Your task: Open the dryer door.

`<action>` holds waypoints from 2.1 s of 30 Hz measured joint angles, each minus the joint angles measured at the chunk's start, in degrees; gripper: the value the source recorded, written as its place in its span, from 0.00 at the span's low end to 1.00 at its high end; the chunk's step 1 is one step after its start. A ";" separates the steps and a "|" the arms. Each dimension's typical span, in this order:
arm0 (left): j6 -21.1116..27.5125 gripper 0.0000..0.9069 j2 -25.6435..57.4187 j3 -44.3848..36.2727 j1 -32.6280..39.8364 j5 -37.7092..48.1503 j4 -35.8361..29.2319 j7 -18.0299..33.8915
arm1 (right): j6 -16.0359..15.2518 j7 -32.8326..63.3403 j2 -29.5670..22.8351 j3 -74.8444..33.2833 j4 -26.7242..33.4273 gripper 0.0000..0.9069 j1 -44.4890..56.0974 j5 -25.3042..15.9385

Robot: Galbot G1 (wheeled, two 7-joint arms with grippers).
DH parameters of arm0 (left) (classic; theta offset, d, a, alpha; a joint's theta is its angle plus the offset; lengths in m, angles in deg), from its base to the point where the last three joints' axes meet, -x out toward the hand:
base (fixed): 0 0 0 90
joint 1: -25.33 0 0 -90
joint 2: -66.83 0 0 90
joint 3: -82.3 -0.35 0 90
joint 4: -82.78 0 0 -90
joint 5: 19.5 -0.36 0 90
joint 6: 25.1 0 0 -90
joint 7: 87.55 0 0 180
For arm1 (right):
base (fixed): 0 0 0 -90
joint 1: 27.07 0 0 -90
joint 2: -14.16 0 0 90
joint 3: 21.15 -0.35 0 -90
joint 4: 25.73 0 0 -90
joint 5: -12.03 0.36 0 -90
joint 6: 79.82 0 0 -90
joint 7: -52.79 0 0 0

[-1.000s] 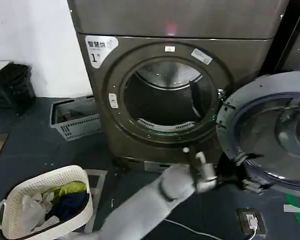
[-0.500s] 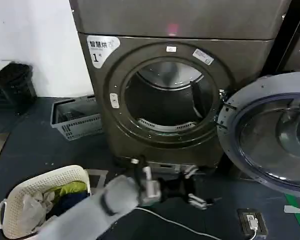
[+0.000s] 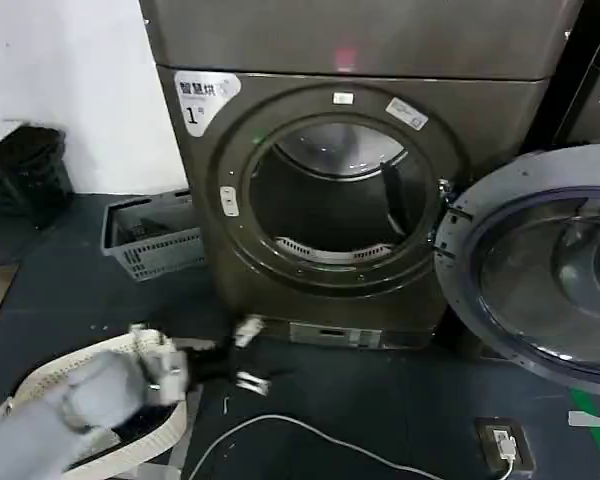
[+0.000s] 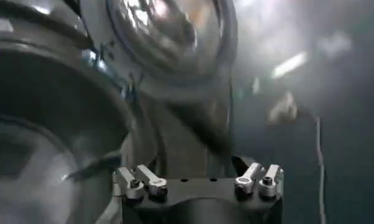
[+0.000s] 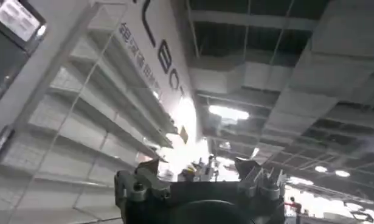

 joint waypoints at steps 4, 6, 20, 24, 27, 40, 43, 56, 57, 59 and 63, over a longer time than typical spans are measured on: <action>-10.89 1.00 4.84 3.39 -0.66 -12.40 4.31 -0.60 | 0.19 -0.06 0.49 1.06 0.93 1.00 -0.07 -0.06; -18.09 1.00 6.28 5.14 -1.10 -19.68 6.69 -1.06 | 0.30 -0.08 0.76 1.36 1.35 1.00 -0.17 -0.19; -35.45 1.00 11.45 13.08 -1.33 -72.86 14.74 6.50 | 0.10 0.13 1.14 3.53 1.27 1.00 -1.29 -1.16; -35.42 1.00 13.55 11.76 -2.25 -81.66 15.19 7.62 | -1.92 1.03 1.65 3.96 1.73 1.00 -1.27 0.44; -35.39 1.00 13.93 11.03 -2.94 -84.80 15.12 7.73 | -5.92 2.29 2.19 4.10 1.79 1.00 -1.25 4.86; -35.31 1.00 14.75 10.85 -7.75 -88.38 15.57 7.76 | -15.60 8.63 4.24 2.06 4.11 1.00 -1.42 11.19; -35.29 1.00 14.98 10.79 -8.05 -88.32 16.28 7.72 | -15.51 9.06 5.05 1.36 5.33 1.00 -1.60 10.35; -35.24 1.00 15.16 10.68 -12.15 -87.13 18.21 7.66 | -12.67 10.81 6.62 -0.47 11.16 1.00 -1.58 9.76; -35.25 1.00 15.16 10.70 -12.37 -87.11 18.24 7.65 | -12.63 10.75 6.62 -0.58 11.19 1.00 -1.51 10.02; -35.25 1.00 15.09 10.70 -12.59 -87.03 18.23 7.65 | -12.38 10.51 6.60 -0.70 11.24 1.00 -1.39 10.23; -35.26 1.00 14.86 10.76 -12.69 -86.99 18.23 7.64 | -12.21 10.00 6.16 -0.74 11.15 1.00 -1.21 10.02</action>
